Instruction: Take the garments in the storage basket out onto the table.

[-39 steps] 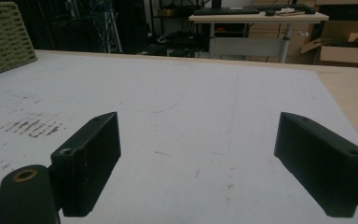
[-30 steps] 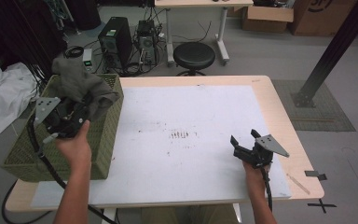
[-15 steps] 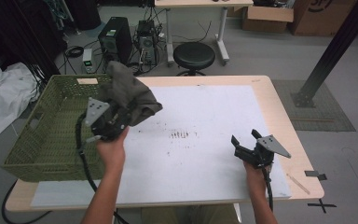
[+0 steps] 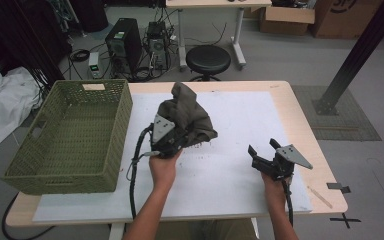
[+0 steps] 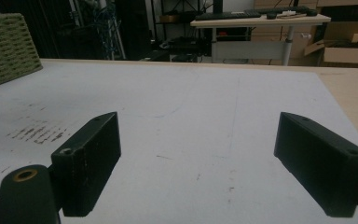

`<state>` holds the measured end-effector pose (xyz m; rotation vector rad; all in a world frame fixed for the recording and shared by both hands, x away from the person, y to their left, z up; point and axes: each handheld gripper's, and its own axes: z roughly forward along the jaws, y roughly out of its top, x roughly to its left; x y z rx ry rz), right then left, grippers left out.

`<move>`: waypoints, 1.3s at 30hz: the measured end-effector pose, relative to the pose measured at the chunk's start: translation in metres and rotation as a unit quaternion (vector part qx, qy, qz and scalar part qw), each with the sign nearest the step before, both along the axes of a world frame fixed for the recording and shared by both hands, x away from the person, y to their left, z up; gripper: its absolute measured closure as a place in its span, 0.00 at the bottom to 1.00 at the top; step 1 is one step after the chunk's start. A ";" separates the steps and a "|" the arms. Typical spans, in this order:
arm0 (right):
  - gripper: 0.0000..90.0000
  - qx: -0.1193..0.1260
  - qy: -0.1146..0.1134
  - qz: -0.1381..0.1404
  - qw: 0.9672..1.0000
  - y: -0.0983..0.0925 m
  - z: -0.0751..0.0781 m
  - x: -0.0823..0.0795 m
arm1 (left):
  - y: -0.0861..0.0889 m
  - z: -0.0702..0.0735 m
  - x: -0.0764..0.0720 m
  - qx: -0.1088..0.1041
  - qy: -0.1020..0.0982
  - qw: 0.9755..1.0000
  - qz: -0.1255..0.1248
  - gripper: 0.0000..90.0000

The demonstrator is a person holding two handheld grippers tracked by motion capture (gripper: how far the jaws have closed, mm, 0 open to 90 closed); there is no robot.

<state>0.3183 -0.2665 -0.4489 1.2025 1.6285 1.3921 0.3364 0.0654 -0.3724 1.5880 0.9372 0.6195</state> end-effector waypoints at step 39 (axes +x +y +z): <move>0.16 0.017 0.002 0.009 1.000 -0.004 0.000 0.000 | 0.039 -0.027 -0.021 0.011 0.063 0.992 0.105 0.18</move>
